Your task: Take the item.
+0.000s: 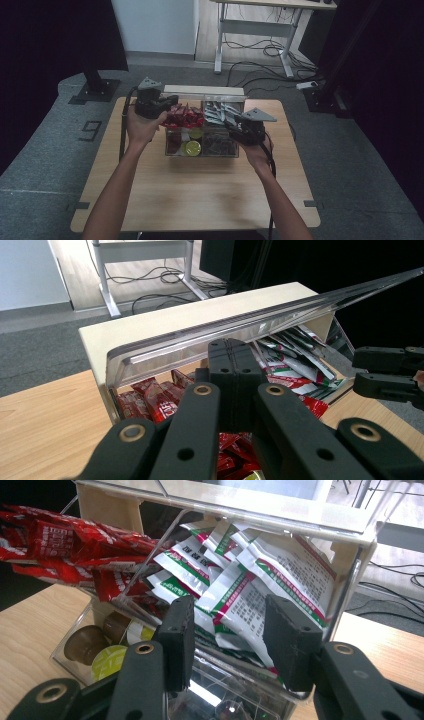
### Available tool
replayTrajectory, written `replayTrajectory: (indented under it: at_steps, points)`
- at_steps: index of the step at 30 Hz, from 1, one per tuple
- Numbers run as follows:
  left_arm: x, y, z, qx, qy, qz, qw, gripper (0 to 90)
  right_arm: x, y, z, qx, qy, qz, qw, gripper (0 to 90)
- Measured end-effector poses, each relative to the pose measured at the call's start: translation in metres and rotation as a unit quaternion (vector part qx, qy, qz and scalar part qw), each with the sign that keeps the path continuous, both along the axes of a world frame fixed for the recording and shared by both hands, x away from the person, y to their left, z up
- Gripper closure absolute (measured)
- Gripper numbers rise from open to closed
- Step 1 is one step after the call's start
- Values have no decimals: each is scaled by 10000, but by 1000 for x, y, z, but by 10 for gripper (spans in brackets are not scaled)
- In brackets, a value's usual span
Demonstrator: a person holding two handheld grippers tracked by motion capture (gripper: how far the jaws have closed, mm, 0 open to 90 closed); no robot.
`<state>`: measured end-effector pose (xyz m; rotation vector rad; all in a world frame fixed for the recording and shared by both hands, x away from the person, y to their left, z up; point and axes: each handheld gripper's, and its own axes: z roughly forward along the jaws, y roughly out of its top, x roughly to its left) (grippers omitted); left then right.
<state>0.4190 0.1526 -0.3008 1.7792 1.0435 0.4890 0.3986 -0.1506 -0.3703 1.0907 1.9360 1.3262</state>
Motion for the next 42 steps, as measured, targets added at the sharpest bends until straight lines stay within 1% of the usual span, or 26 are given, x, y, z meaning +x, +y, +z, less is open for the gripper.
replayTrajectory:
  at_steps: [8, 15, 23, 26, 28, 29, 30, 31, 34, 37, 38, 42]
  points:
    - [1, 0, -1, -17, 0, -4, 10000, 900, 7, 8, 0, -32, 31, -33, 10000, 537]
    - [1, 0, -1, -18, 4, -7, 10000, 900, 14, 15, -4, -82, 40, -101, 9999, 536]
    - [2, 0, -3, -18, 8, -11, 10000, 900, 17, 21, -6, -276, -77, -258, 9993, 536]
    - [2, 0, -3, -30, 10, -12, 10000, 900, 16, 25, -7, -457, -157, -311, 9983, 541]
    - [2, -1, -3, -27, 10, -11, 10000, 900, 16, 26, -7, -478, -194, -335, 9981, 573]
    - [2, -1, -3, -22, 15, -12, 10000, 900, 15, 27, -7, -515, -210, -339, 9979, 586]
    - [2, -1, -3, -21, 17, -12, 10000, 900, 14, 28, -7, -617, -253, -349, 9972, 619]
    - [2, -1, -3, -21, 19, -12, 10000, 900, 14, 28, -7, -617, -253, -349, 9972, 619]
    - [2, -1, -3, -21, 20, -15, 10000, 900, 12, 29, -6, -712, -348, -370, 9962, 679]
    - [2, -1, -3, -31, 15, -14, 10000, 900, 9, 28, -2, -641, -353, -330, 9968, 760]
    - [2, 0, -3, -30, 15, -16, 10000, 900, 8, 27, 0, -629, -357, -295, 9969, 814]
    - [2, 0, -3, -41, 14, -17, 10000, 900, 7, 26, 2, -657, -362, -308, 9967, 842]
